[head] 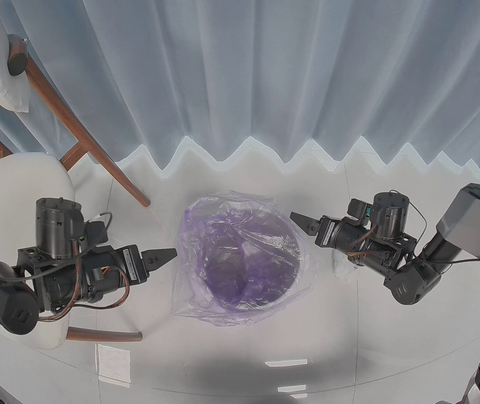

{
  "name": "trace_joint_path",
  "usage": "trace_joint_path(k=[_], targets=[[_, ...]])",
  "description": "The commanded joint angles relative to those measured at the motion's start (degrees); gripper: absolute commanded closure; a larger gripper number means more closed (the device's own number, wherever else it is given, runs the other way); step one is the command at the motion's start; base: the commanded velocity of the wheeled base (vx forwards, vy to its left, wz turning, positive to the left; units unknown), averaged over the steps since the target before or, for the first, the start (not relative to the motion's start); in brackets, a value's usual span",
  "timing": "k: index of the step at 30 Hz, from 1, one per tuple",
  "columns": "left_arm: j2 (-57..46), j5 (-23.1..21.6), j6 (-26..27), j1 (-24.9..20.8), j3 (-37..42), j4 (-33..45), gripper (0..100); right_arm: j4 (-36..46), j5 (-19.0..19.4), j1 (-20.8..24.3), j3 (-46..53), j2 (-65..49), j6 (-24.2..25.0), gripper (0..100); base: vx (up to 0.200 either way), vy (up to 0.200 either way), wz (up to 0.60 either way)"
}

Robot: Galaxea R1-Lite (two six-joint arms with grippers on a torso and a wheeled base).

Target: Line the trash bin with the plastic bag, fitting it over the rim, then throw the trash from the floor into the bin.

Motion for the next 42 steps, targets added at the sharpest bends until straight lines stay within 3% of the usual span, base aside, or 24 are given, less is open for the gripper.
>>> trace_joint_path(k=[1, 14, 35, 42], targets=[[-6.59, -0.31, -0.1, 0.13, 4.05, -0.07, 0, 0.18, 0.43, -0.4, -6.14, 5.93, -1.33, 0, 0.0, 0.0, 0.0], [-8.61, -0.83, -0.01, 2.68, 9.24, -3.67, 0, 0.97, 0.51, -0.48, -16.78, 13.05, -3.18, 0, 0.0, 0.0, 0.0], [-8.43, -0.75, 0.25, 2.68, 9.32, -3.67, 0, -0.17, 2.36, 1.27, -16.95, 12.79, -4.76, 0, 0.0, 0.0, 0.0], [-8.34, -0.66, 0.34, 2.68, 9.32, -3.67, 0, -2.19, 2.36, 1.98, -16.51, 14.37, -8.71, 0, 0.0, 0.0, 0.0]])
